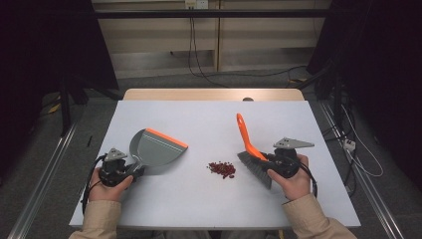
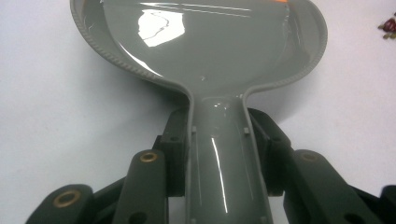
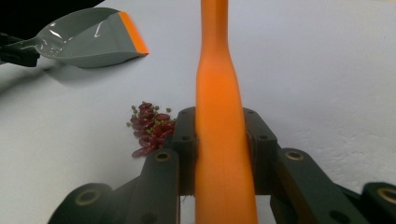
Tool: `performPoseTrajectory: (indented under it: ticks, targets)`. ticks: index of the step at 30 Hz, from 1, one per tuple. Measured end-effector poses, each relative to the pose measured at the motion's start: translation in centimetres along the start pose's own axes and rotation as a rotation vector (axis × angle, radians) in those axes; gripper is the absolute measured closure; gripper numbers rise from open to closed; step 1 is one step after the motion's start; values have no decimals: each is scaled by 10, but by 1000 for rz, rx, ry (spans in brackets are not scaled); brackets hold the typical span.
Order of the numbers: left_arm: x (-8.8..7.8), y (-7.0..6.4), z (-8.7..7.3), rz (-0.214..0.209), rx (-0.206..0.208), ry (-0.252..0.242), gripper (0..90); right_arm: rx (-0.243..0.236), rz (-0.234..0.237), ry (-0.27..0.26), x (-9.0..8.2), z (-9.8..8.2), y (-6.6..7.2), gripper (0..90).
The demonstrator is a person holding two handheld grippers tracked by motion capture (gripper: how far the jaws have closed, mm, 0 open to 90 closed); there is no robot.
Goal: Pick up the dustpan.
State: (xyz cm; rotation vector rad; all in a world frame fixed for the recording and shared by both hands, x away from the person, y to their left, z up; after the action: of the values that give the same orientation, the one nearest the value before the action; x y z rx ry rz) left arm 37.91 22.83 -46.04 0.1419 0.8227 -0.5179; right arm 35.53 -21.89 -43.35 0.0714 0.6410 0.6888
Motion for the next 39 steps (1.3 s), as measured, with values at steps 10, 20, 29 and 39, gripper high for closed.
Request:
performPoseTrajectory:
  ticks: [10,20,29,39]
  targets:
    - [9,-2,0,68,81,57,552,6,3,4,1,-1,-1,712]
    - [18,-4,5,95,108,111,635,8,4,15,2,-2,-1,712]
    - [2,-3,7,54,144,62,639,14,-6,5,1,-2,-5,712]
    - [-17,-9,8,-52,181,5,638,21,-18,3,2,1,-9,712]
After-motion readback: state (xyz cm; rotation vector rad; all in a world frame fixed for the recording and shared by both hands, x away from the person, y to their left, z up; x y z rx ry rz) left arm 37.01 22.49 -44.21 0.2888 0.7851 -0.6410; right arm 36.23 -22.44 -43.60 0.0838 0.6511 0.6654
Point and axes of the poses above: each handheld gripper's, and its own axes: x roughly forward along the jaws, z roughly out of its top, y roughly to its left, the point moved 4 cm from there along x, roughly forward along the jaws, and after that the axes turned 4 degrees about z, right-handed, at the moved point
